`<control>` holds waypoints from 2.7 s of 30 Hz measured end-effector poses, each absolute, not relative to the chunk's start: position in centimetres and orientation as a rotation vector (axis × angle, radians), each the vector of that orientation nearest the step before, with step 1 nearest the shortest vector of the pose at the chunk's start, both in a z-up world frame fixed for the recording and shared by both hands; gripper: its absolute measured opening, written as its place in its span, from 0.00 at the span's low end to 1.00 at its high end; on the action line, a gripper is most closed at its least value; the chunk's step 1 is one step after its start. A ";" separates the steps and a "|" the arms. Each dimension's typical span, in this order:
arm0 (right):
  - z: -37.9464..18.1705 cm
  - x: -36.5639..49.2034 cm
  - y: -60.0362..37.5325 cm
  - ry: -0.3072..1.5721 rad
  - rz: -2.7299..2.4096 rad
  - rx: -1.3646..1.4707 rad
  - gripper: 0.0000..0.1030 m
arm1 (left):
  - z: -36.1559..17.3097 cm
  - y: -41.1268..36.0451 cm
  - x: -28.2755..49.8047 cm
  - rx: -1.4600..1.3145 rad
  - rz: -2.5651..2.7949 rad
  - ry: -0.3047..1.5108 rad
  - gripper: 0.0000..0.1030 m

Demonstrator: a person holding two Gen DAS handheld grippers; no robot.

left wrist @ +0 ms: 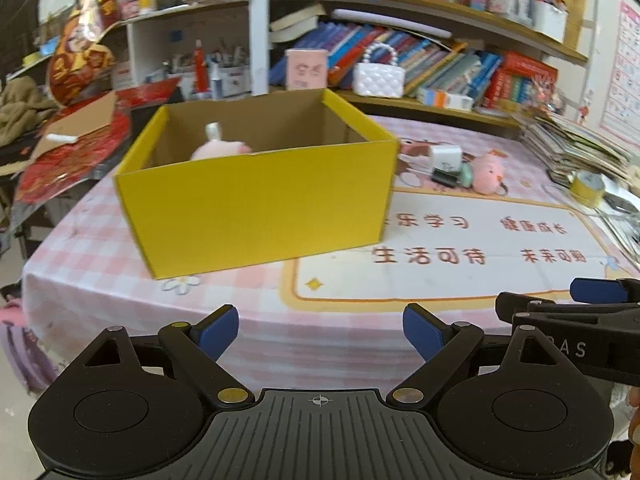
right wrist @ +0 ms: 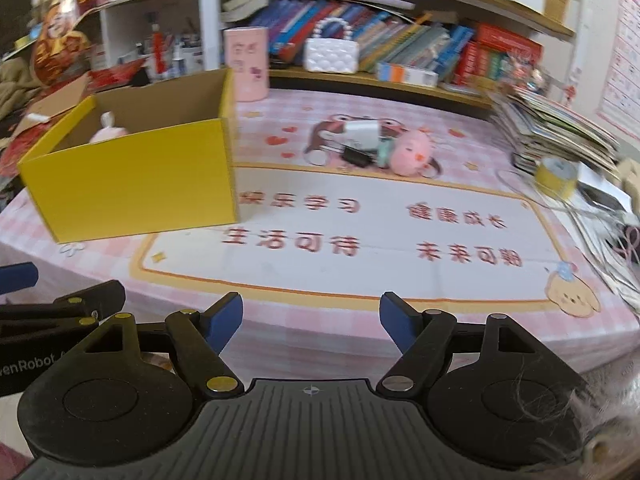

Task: Organize objects
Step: 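Withdraw both tools from the yellow box back toward the remaining toys, then move the right tool to the pink plush chick and the left tool to the binder clip, then grasp the pink plush chick with the right tool while the left tool grasps the black binder clip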

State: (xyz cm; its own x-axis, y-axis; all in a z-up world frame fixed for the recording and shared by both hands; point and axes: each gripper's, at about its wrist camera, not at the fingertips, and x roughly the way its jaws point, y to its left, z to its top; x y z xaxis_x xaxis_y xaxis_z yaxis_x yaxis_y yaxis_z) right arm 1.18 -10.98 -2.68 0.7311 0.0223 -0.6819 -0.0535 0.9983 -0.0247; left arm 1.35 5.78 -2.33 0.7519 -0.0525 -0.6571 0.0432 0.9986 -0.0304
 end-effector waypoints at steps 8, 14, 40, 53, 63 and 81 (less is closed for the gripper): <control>-2.8 2.7 -13.6 0.752 -0.006 -0.039 0.72 | -2.3 3.0 3.7 0.007 -0.090 0.713 0.89; -2.7 4.9 -16.2 0.759 -0.023 -0.037 0.74 | -2.1 0.2 6.0 0.011 -0.115 0.711 0.89; -2.9 17.5 -26.2 0.782 0.062 -0.003 0.74 | -1.9 -9.6 16.1 0.033 -0.016 0.724 0.89; -3.8 22.6 -28.1 0.793 0.197 -0.018 0.74 | -1.5 -11.8 18.8 0.065 0.056 0.721 0.89; -5.0 28.8 -28.6 0.797 0.266 0.199 0.72 | -0.5 -11.5 20.1 0.108 0.123 0.697 0.89; -3.1 29.6 -33.8 0.811 0.247 0.312 0.50 | -5.0 -14.7 26.5 0.137 -0.035 0.777 0.76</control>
